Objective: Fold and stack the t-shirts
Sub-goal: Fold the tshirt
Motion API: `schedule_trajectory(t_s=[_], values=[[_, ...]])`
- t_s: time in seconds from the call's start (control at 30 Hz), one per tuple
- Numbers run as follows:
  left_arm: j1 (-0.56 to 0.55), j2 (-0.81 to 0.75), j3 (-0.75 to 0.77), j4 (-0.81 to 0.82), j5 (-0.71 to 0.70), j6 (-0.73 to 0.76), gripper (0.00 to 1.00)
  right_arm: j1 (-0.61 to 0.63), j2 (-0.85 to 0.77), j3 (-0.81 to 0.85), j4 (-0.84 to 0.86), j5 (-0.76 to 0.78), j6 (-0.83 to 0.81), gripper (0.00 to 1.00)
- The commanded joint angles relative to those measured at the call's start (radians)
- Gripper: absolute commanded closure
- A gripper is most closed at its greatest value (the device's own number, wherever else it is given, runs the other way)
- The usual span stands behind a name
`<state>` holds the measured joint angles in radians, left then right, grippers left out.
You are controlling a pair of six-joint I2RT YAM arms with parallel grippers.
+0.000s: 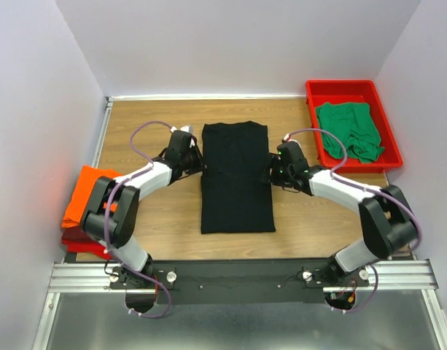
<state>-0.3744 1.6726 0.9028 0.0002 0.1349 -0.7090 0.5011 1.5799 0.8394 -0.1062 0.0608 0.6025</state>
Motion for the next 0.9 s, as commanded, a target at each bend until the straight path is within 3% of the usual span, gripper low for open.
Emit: schedule_trajectory(t_s=[0.0, 0.1, 0.17, 0.33, 0.43, 0.57, 0.87], values=[[0.026, -0.143, 0.062, -0.077, 0.035, 0.075, 0.77, -0.016, -0.147, -0.003, -0.127, -0.002, -0.044, 0.27], [0.038, -0.229, 0.036, -0.167, 0.034, 0.101, 0.72, -0.019, -0.263, -0.084, -0.185, -0.056, -0.024, 0.25], [0.037, -0.307, 0.004, -0.231, 0.037, 0.089, 0.72, -0.018, -0.325, -0.130, -0.213, -0.198, 0.017, 0.25], [0.019, -0.499, -0.206, -0.325, 0.017, 0.010, 0.70, -0.018, -0.403, -0.262, -0.242, -0.427, 0.097, 0.30], [-0.033, -0.629, -0.326, -0.376, 0.011, -0.076, 0.65, -0.016, -0.438, -0.313, -0.306, -0.440, 0.106, 0.39], [-0.191, -0.706, -0.367, -0.428, -0.026, -0.205, 0.63, -0.016, -0.475, -0.353, -0.340, -0.440, 0.118, 0.39], [-0.308, -0.726, -0.487, -0.397, 0.011, -0.314, 0.61, -0.016, -0.480, -0.404, -0.337, -0.469, 0.158, 0.45]])
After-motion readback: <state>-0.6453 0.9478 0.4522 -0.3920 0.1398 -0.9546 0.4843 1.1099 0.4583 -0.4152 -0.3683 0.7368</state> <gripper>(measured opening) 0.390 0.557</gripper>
